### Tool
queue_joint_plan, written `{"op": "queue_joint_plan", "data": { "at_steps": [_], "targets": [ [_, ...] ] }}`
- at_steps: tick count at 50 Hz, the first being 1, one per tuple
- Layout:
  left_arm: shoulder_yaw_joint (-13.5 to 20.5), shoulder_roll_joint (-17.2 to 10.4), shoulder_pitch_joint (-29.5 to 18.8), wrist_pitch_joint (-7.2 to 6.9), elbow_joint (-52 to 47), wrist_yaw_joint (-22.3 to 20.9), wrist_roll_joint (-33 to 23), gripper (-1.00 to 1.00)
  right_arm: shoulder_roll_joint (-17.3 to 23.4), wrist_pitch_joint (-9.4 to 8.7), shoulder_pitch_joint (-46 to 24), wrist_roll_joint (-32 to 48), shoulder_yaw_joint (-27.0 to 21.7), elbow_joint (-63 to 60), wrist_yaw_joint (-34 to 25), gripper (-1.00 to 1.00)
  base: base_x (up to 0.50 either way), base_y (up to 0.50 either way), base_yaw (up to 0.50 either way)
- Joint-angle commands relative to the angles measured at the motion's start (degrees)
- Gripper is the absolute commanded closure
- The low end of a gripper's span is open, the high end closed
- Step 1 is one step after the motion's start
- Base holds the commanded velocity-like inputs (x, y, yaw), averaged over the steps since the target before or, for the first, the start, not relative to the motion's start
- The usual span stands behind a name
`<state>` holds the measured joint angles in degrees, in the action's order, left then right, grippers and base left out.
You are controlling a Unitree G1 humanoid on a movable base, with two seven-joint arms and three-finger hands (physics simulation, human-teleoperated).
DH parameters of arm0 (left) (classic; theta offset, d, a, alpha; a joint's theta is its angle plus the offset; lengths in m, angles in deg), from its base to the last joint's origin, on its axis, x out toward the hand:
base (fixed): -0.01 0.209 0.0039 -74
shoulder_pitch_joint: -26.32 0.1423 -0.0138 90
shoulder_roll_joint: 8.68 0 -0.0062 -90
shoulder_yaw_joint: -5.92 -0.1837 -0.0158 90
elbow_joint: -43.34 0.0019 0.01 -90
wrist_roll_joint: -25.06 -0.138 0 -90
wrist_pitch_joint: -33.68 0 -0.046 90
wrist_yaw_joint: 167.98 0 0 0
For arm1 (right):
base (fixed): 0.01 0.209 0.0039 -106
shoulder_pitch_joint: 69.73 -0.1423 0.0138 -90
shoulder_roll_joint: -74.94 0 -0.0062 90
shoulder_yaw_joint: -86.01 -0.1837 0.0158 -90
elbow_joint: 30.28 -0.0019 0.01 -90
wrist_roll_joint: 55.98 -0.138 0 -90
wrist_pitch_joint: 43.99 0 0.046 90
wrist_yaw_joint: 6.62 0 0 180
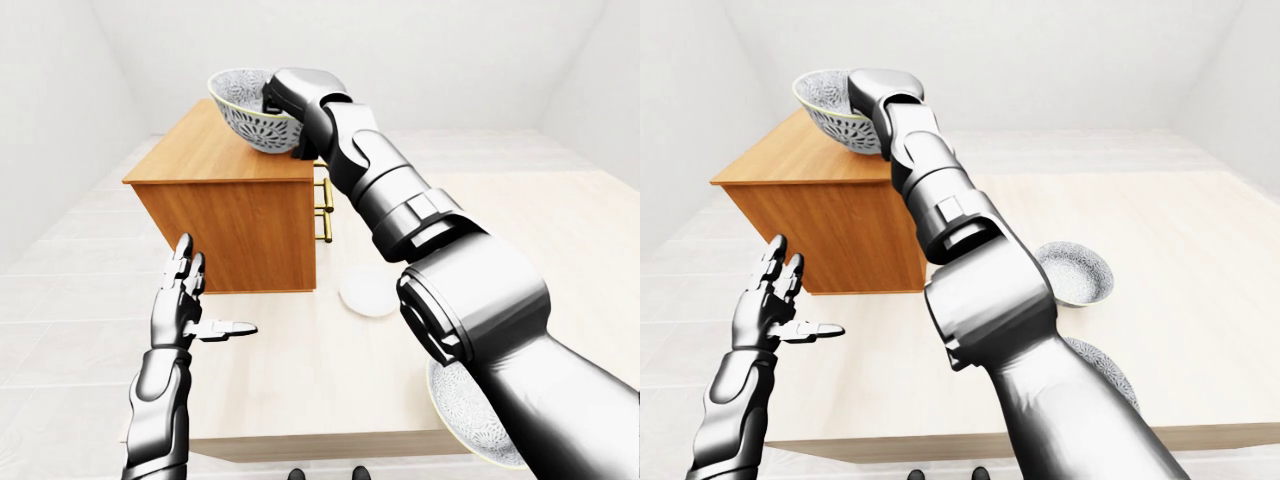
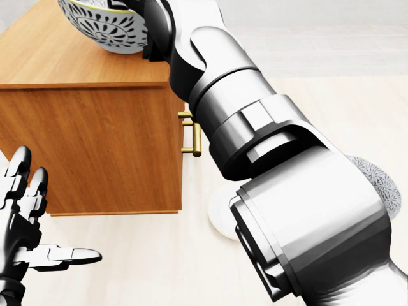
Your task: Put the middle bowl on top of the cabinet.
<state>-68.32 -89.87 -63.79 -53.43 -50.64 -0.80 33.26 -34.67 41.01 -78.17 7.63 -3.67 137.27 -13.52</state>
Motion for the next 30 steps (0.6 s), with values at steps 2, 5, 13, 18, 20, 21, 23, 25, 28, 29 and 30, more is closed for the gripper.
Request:
{"op": "queue_joint_plan", "data": {
  "at_steps": [2,5,13,18,20,21,23,25,28,29,30],
  "targets": [
    [-0.3,-0.1,-0.1,0.68,1.0,0.1,-0.2,-1.00,0.4,0.00,0.6,1.1,0.5,0.8,0.1,-0.07,0.00,0.00,0.00],
    [-0.3,-0.2,-0.4,0.85,1.4,0.2,-0.3,-1.00,0.4,0.00,0.4,1.1,0.4,0.6,-0.2,-0.33,0.00,0.00,0.00],
    [-0.6,-0.2,-0.5,1.33,2.2,0.3,-0.5,-1.00,0.6,0.00,-0.1,0.9,0.1,0.6,0.3,-1.00,0.00,0.00,0.00],
    [-0.7,-0.2,-0.5,1.37,2.3,0.4,-0.6,-1.00,0.7,0.00,-0.1,0.9,0.1,0.6,0.5,-1.00,0.00,0.00,0.00],
    [-0.7,-0.2,-0.5,1.28,2.2,0.4,-0.5,-1.00,0.7,0.00,-0.1,0.9,0.2,0.5,0.5,-1.00,0.00,0.00,0.00],
    [-0.8,-0.2,-0.5,1.34,2.3,0.4,-0.6,-1.00,0.8,0.00,-0.3,0.9,0.2,0.8,0.5,-1.00,0.00,0.00,0.00],
    [-0.8,-0.2,-0.4,1.42,2.3,0.4,-0.6,-1.00,0.8,0.00,-0.2,0.9,0.2,0.6,0.4,-1.00,0.00,0.00,0.00],
    [-0.9,-0.2,-0.5,1.75,2.8,0.4,-0.8,-1.00,0.8,0.00,-0.4,0.8,0.0,0.7,0.5,-1.00,0.00,0.00,0.00],
    [-1.0,-0.2,-0.6,2.04,3.3,0.4,-0.9,-1.00,1.0,0.00,-0.5,0.8,0.1,0.6,0.5,-1.00,0.00,0.00,0.00],
    [-1.0,-0.2,-0.6,2.03,3.3,0.4,-0.9,-1.00,1.1,0.00,-0.7,0.5,-0.3,0.4,0.5,-1.00,0.00,0.00,0.00],
    [-1.0,-0.2,-0.7,2.01,3.4,0.5,-0.9,-1.00,1.2,0.00,-1.0,0.5,-0.2,0.8,0.5,-1.00,0.00,0.00,0.00]
  ]
}}
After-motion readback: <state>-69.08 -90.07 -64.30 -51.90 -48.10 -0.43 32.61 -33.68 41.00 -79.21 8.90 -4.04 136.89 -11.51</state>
